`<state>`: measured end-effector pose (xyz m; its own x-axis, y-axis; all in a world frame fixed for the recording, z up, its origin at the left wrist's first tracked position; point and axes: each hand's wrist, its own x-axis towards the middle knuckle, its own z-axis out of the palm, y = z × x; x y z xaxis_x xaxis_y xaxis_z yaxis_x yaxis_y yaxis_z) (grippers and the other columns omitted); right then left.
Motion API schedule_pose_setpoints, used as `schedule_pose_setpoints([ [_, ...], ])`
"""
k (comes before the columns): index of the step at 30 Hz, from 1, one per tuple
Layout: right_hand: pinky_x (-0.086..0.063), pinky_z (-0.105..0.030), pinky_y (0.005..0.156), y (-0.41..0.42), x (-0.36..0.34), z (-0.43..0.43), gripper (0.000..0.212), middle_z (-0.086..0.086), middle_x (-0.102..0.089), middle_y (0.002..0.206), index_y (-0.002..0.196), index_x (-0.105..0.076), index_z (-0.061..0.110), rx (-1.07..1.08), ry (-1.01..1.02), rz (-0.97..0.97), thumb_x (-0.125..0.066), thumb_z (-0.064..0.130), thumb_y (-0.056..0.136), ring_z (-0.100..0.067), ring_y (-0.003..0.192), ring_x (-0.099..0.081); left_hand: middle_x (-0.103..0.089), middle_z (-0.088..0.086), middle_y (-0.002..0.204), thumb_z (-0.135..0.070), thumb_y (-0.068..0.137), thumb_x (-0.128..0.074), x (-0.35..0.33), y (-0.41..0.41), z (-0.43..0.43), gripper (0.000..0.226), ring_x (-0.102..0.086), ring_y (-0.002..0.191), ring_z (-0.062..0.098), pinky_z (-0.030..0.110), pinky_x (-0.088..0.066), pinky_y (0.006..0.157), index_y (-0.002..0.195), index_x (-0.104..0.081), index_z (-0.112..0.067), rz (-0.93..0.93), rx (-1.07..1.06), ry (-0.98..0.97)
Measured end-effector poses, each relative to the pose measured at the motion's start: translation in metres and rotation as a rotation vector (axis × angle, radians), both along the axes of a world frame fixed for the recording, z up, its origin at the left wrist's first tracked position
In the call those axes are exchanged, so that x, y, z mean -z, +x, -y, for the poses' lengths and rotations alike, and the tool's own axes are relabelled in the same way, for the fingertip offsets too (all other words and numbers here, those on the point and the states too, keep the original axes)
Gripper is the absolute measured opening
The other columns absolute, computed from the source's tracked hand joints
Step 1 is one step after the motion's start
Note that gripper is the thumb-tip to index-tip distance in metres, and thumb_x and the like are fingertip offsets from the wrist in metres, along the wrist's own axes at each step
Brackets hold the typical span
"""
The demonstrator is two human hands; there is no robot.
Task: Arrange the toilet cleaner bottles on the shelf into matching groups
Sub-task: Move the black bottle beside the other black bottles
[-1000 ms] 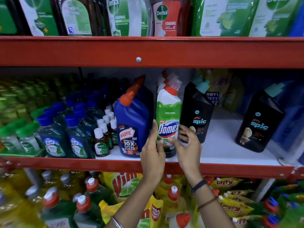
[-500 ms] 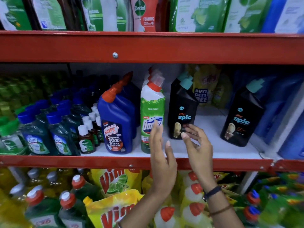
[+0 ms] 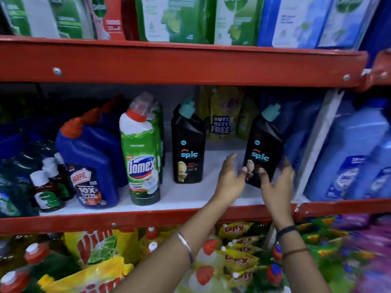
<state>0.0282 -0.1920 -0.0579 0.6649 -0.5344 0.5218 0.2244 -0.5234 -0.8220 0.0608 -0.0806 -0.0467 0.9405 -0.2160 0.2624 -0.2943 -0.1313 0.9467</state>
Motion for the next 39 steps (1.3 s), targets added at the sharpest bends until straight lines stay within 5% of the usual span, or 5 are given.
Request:
schedule_pose_setpoints([
  [3, -0.041, -0.046, 0.106, 0.012, -0.003, 0.011, 0.058, -0.019, -0.049, 0.14, 0.14, -0.035, 0.003, -0.065, -0.036, -0.053, -0.06, 0.01, 0.088, -0.032, 0.13, -0.046, -0.025, 0.004, 0.158, -0.011, 0.096, -0.048, -0.006, 0.021, 0.017, 0.059, -0.035, 0.139, 0.022, 0.023, -0.041, 0.102, 0.148, -0.021, -0.015, -0.091, 0.034, -0.019],
  [6, -0.044, -0.031, 0.09, 0.018, -0.003, 0.02, 0.053, -0.019, -0.059, 0.131, 0.137, -0.041, 0.004, -0.062, -0.032, -0.096, -0.061, 0.011, 0.088, -0.034, 0.118, -0.057, -0.037, 0.012, 0.15, 0.002, 0.09, -0.051, -0.013, 0.035, 0.025, 0.06, -0.049, 0.11, 0.015, 0.003, -0.048, 0.057, 0.144, -0.028, -0.01, -0.183, 0.094, -0.152],
  [12, -0.053, -0.043, 0.086, 0.021, 0.0, 0.032, 0.046, -0.02, -0.068, 0.117, 0.127, -0.051, 0.007, -0.049, -0.096, -0.095, -0.067, 0.014, 0.085, -0.037, 0.109, -0.063, -0.047, 0.025, 0.137, 0.006, 0.089, -0.052, -0.003, 0.046, 0.026, 0.042, -0.055, 0.098, 0.038, 0.017, -0.052, 0.044, 0.13, -0.044, -0.003, -0.142, 0.09, -0.214],
  [25, -0.046, -0.008, 0.08, 0.001, 0.001, -0.009, 0.042, 0.019, -0.065, 0.107, 0.119, -0.056, 0.03, -0.361, 0.042, 0.042, -0.069, 0.013, 0.082, 0.009, 0.099, -0.062, -0.064, 0.005, 0.112, -0.009, 0.09, -0.055, -0.008, -0.008, -0.036, 0.04, -0.068, 0.076, 0.021, 0.038, -0.062, 0.064, 0.127, -0.048, -0.023, 0.062, -0.147, -0.045],
  [39, -0.048, -0.011, 0.085, 0.0, 0.011, -0.1, 0.046, 0.013, -0.067, 0.115, 0.126, -0.056, 0.023, -0.628, 0.061, 0.012, -0.067, 0.011, 0.083, -0.004, 0.108, -0.063, -0.06, 0.005, 0.128, -0.013, 0.09, -0.05, 0.008, -0.053, -0.122, 0.07, -0.063, 0.105, 0.032, 0.05, -0.055, 0.083, 0.146, -0.019, -0.041, 0.219, -0.47, 0.121],
])
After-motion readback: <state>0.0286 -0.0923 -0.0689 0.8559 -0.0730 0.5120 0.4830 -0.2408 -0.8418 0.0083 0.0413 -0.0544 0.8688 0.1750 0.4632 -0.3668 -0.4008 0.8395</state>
